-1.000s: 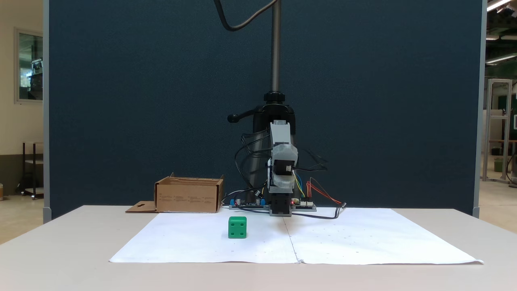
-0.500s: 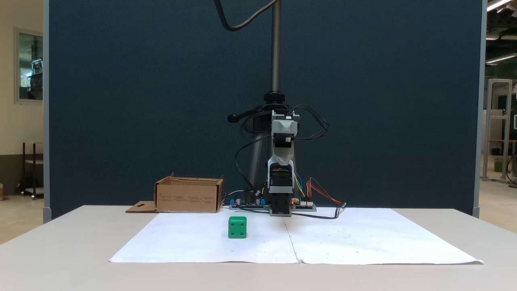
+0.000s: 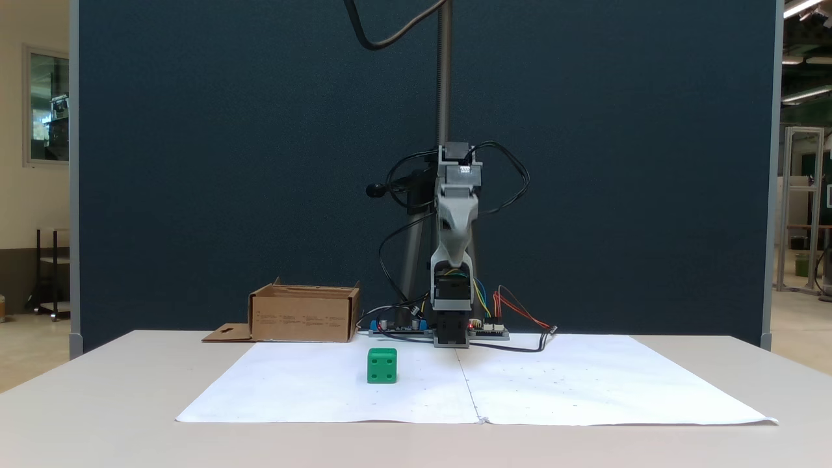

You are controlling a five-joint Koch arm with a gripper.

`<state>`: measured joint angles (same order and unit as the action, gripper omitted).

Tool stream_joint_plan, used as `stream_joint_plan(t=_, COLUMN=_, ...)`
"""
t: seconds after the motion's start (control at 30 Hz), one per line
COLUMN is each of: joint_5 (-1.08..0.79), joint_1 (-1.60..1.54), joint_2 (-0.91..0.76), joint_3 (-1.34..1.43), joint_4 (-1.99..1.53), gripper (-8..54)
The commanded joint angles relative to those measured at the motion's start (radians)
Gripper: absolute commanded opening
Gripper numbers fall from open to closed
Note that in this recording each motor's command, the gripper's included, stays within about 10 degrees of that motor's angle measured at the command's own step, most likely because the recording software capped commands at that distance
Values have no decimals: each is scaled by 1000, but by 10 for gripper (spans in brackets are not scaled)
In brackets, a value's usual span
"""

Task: Grasp a green dice and put it in the bin.

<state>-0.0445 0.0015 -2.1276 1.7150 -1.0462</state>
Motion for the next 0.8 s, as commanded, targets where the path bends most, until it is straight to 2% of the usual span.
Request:
stream_joint_plan(t=0.0, joint_5=-12, joint_1=12, joint_2=-6, joint_3=-49, joint_4=-161, gripper=434)
stream_joint_plan(t=0.13, joint_5=-12, joint_1=37, joint_2=35, joint_3=-49, joint_4=-308, gripper=434)
stream_joint_plan(t=0.5, joint_5=-67, joint_1=144, joint_2=92, joint_3=-75, joint_4=-272, gripper=437)
stream_joint_plan(t=0.77, joint_5=-181, joint_1=241, joint_2=98, joint_3=-118, joint_4=-232, gripper=448)
